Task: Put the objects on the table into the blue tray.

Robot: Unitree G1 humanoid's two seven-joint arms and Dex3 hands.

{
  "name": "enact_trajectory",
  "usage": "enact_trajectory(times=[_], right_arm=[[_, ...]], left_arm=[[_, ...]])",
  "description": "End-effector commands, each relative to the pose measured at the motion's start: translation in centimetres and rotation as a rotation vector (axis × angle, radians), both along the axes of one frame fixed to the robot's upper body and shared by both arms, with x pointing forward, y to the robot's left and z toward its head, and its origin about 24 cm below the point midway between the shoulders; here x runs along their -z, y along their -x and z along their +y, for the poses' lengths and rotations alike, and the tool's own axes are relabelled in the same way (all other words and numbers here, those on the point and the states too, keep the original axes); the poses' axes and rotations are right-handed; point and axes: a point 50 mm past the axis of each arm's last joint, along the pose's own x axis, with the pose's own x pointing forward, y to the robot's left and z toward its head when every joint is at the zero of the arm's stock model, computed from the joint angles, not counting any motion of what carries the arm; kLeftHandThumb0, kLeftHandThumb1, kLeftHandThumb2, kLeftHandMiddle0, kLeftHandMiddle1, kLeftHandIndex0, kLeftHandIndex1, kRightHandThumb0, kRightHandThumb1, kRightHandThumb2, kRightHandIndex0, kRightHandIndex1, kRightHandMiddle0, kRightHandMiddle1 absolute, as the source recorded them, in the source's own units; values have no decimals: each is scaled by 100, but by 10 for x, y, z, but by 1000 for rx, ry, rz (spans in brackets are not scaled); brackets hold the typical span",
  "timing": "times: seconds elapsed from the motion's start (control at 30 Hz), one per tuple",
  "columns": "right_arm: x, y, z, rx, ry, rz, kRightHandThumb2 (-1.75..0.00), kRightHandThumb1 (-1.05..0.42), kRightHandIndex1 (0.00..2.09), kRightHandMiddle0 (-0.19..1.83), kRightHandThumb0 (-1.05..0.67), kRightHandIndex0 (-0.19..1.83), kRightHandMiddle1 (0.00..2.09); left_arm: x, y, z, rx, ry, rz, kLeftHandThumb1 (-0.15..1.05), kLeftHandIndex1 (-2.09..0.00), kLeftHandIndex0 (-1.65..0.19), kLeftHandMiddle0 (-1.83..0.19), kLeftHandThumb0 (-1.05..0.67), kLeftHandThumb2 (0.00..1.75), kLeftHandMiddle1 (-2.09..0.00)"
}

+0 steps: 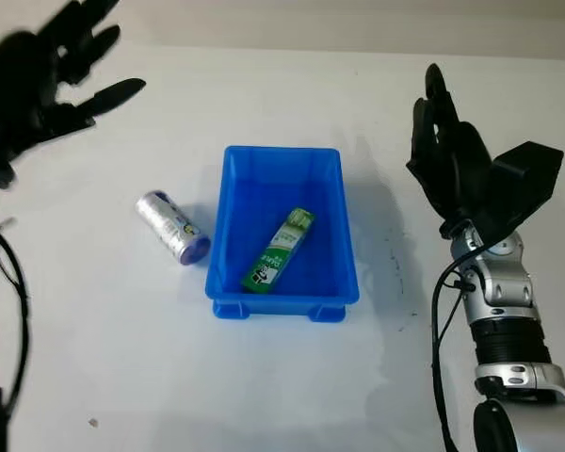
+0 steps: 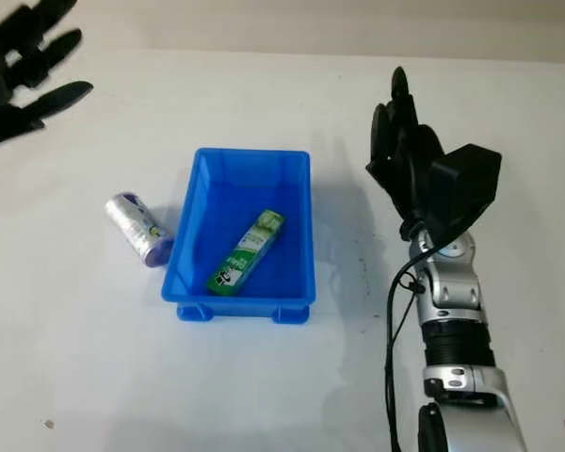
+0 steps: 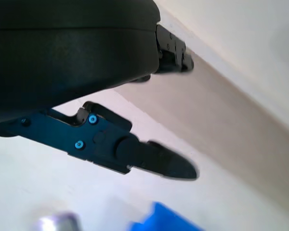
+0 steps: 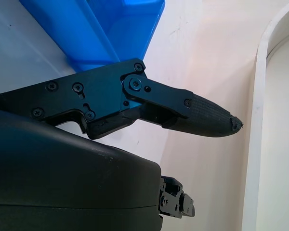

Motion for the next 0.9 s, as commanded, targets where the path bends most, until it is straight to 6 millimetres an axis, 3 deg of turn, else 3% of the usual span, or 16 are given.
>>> enact_trajectory(times=[0.0,0.23,0.43,0.6,0.87], right_arm=[[0,0,-2,1,-19,-6,-75,-105,0,-19,-73,-19,0],[0,-1,-2,-3,-20,4,-75,-105,0,-19,-73,-19,0],[0,-1,-1,-7,-16,4,-74,-105,0,-19,-73,-19,0],[0,0,-1,-1,-18,2,-73,-105,0,-19,-74,-19,0],[-1,2,-2,11,-24,7,-73,-105,0,-19,-74,-19,0]], left_arm=[[-5,3,-3,-21,-172,13,84,-18,-37,-45,-49,4,-10],[15,2,-6,-9,-666,29,80,-10,-38,-40,-47,4,-5],[33,-1,-13,93,-885,-5,84,-6,-35,-40,-51,6,-5],[47,-2,-23,157,-979,5,83,-6,-36,-39,-52,6,-5],[61,-4,-30,206,-992,53,82,-7,-39,-40,-50,5,-5]])
